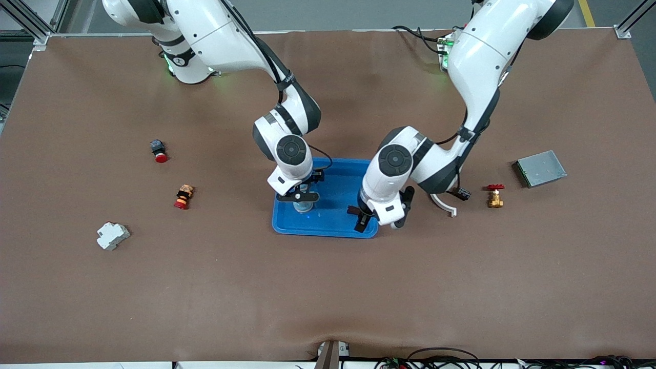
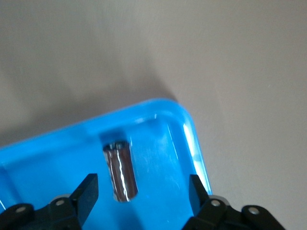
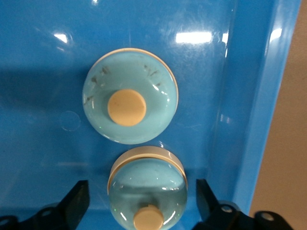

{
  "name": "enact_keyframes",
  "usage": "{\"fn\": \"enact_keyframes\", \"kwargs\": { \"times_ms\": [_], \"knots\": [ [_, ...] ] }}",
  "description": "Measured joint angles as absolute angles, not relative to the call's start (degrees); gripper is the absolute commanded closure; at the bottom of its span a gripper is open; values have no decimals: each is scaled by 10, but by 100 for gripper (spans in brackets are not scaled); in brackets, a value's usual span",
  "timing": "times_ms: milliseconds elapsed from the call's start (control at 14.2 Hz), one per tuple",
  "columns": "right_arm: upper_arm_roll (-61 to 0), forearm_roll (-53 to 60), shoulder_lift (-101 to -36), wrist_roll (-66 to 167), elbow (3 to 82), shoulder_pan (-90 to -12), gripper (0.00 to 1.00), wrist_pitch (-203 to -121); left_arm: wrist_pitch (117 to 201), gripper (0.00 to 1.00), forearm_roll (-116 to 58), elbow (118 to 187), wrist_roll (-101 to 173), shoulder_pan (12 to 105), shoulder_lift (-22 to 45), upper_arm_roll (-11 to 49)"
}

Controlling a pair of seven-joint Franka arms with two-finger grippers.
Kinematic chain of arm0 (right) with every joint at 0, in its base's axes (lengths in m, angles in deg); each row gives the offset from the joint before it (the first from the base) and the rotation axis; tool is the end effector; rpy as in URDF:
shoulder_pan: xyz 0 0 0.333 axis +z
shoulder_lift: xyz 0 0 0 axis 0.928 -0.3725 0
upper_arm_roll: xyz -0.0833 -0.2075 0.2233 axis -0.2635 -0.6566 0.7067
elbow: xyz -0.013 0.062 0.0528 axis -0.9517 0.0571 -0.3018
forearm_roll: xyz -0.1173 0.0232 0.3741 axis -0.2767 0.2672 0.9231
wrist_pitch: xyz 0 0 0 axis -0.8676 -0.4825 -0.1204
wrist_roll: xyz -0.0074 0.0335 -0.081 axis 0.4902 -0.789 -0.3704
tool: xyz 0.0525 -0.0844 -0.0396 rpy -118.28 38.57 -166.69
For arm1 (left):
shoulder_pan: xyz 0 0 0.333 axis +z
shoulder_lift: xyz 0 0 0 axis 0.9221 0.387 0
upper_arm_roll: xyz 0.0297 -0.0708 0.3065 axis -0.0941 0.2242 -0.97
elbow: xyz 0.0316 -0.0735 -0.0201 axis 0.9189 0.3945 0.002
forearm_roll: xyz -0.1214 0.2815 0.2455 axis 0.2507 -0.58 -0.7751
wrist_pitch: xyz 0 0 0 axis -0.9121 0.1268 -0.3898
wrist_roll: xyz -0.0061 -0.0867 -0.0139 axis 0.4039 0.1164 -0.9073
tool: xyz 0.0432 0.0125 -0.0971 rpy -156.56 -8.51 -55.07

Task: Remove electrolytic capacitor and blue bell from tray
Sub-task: 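Grasp the second capacitor with the left gripper while the right gripper grasps a bell, then lift the bell with the right gripper while the left gripper carries the capacitor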

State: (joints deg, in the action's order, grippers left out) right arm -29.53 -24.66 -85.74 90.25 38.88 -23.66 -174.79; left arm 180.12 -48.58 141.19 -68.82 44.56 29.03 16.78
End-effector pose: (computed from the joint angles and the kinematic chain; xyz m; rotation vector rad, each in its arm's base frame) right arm 0.5032 0.4372 0.1817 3.1016 0.0042 -0.2266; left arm 0.5833 -0.4254 0.2375 2.4434 1.7142 -0.0191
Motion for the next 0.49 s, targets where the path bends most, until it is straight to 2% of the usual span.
{"fn": "enact_keyframes", "kwargs": {
  "times_ms": [212,283,495],
  "knots": [
    [-295,-247,-857,903,389,-236,71,-1748,1812,22,-486,1409,-732,422,313,162],
    [-295,-247,-857,903,388,-236,80,-1748,1814,23,-486,1408,-734,419,320,161],
    [-295,-247,-857,903,387,-236,80,-1748,1815,33,-486,1407,-735,418,335,159]
  ]
}}
